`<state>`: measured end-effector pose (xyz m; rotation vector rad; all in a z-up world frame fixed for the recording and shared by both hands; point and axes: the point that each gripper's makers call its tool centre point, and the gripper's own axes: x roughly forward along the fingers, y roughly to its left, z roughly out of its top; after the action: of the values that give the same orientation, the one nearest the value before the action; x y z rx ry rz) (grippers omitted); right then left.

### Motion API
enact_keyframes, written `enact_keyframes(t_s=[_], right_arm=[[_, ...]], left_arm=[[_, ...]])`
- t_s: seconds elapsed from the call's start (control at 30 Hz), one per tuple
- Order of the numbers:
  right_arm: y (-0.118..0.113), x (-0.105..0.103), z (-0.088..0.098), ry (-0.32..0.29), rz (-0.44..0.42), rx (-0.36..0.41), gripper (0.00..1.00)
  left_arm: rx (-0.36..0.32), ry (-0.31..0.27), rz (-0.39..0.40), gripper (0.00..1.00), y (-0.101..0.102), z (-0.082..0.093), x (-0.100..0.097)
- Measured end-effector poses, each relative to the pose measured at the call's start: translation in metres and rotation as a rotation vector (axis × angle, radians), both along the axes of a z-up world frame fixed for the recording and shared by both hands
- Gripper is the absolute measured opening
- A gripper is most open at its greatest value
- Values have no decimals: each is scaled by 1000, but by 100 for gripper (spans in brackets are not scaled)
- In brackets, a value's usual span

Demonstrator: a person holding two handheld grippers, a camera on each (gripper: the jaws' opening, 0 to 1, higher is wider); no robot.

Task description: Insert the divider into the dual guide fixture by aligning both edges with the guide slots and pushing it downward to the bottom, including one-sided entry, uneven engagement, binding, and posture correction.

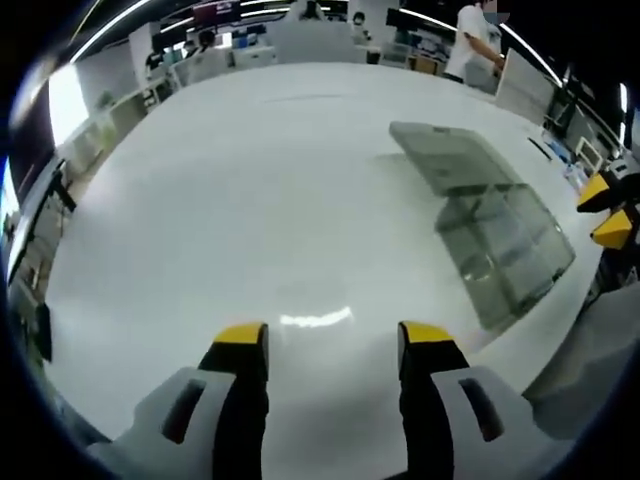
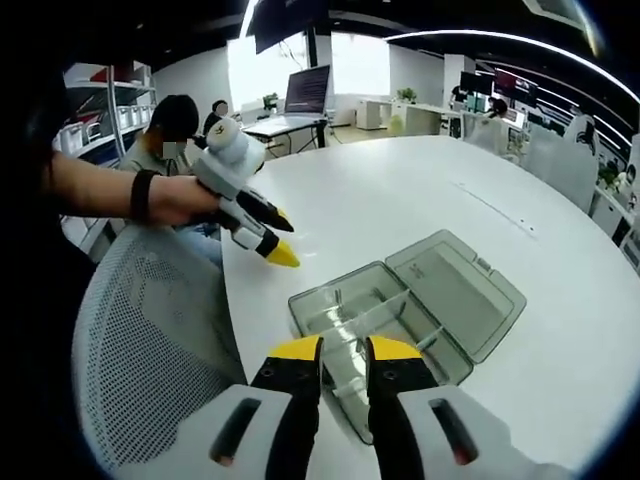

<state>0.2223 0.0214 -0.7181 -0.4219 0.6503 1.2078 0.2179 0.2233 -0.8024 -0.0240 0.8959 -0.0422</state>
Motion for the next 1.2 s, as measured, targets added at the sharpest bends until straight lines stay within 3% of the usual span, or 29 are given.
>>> enact_keyframes(t_s=[0.2, 0.83, 1.03, 1.2], right_arm=[[2, -3, -1, 12, -1, 12, 12], [2, -9, -6, 35, -6, 17, 12], [5, -10, -5, 36, -5, 21, 12], [4, -10, -5, 35, -4, 21, 12]], left_arm=[[1, 14, 16, 43, 2, -4, 0], [63, 22, 41, 40, 6, -7, 1], [67, 32, 25, 31, -1, -7, 3], [66, 33, 29, 30, 0, -7, 3]])
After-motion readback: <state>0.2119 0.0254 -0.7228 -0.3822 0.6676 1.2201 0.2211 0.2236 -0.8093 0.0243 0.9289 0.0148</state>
